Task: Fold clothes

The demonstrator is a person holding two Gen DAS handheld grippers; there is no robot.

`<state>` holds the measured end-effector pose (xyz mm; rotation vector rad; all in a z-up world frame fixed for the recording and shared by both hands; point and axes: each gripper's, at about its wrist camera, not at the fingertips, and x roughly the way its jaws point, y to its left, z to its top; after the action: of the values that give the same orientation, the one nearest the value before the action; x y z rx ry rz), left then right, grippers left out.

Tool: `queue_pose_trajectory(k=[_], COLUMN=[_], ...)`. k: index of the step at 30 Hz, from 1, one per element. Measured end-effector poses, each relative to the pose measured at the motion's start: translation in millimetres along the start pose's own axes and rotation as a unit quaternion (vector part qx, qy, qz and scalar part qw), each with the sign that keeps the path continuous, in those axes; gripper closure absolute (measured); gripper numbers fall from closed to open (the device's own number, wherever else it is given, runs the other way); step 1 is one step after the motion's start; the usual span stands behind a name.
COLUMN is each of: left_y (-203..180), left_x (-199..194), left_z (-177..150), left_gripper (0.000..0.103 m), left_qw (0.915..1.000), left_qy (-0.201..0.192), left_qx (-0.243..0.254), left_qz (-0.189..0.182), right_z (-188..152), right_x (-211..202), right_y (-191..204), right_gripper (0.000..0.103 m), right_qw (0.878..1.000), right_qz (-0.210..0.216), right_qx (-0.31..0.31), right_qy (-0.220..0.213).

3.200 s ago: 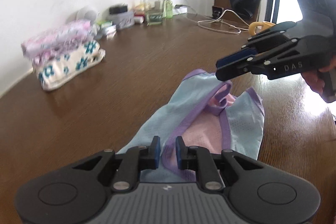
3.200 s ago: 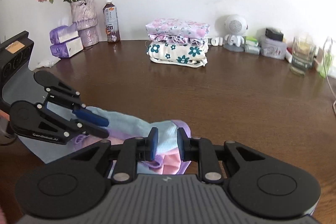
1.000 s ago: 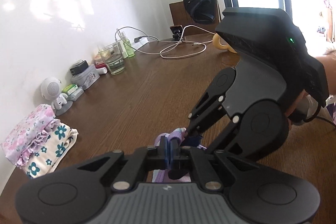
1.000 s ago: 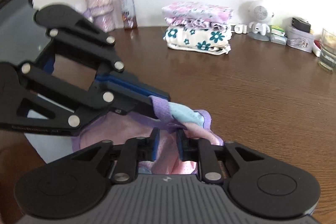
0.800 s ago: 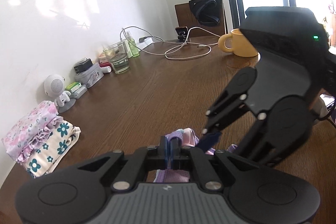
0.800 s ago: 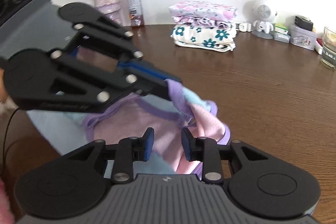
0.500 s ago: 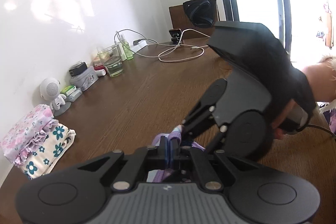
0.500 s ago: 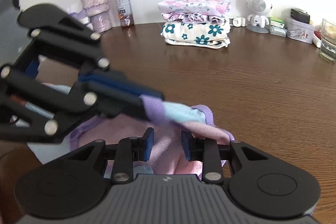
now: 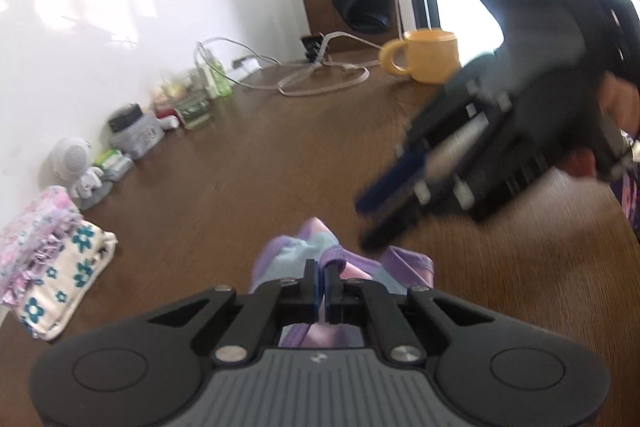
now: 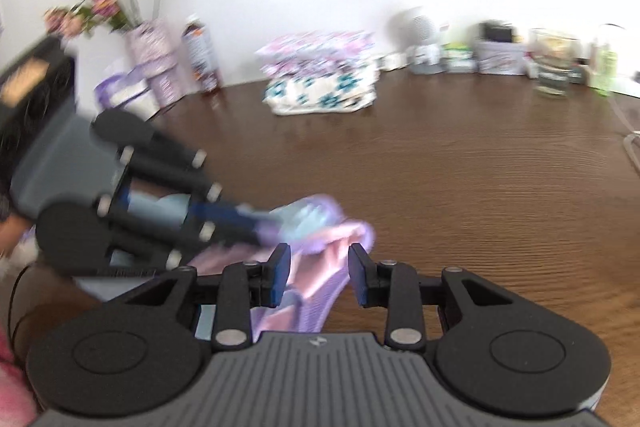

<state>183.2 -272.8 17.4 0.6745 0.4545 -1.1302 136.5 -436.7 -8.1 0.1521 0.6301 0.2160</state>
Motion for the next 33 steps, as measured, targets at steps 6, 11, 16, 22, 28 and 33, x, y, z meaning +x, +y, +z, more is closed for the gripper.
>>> queue_pose_trajectory(k=[6, 11, 16, 22, 28, 33], left_y=[-7.8, 1.6, 19.6, 50.4, 64.1, 55.9], left_x=[11.4, -12.6, -47.8, -75.1, -94.1, -100.7], left_z=[-8.8, -11.7, -31.4, -69.9, -104.2, -119.3], left_gripper=[0.095, 0.075, 0.074, 0.073, 0.077, 0.084], left_qw=[0.9996, 0.9991, 0.9939, 0.9718, 0.9517, 0.9477], left_qy=[0.021, 0.0, -0.013, -0.005, 0.006, 0.017], left_qx=[-0.004, -0.04, -0.109, -0.227, -0.289, -0.297], left_qz=[-0.018, -0.017, -0.007, 0.064, 0.104, 0.116], right_z=[7.8, 9.7, -5.6, -7.9, 0.8, -9.7], right_x=[9.2, 30.0, 44.6, 28.9, 25.6, 43.3], right_y=[-6.6, 12.8, 30.7, 41.1, 49.7, 55.4], right_gripper=[0.074, 0.089, 0.089, 0.089, 0.088, 0.088], right_qw=[0.999, 0.999, 0.994, 0.994, 0.997, 0.996], right_qz=[-0.018, 0.002, -0.027, -0.038, -0.042, -0.066], right_qx=[0.018, -0.033, -0.096, -0.103, -0.067, -0.054], right_qy=[-0.026, 0.005, 0.052, 0.019, -0.018, 0.016])
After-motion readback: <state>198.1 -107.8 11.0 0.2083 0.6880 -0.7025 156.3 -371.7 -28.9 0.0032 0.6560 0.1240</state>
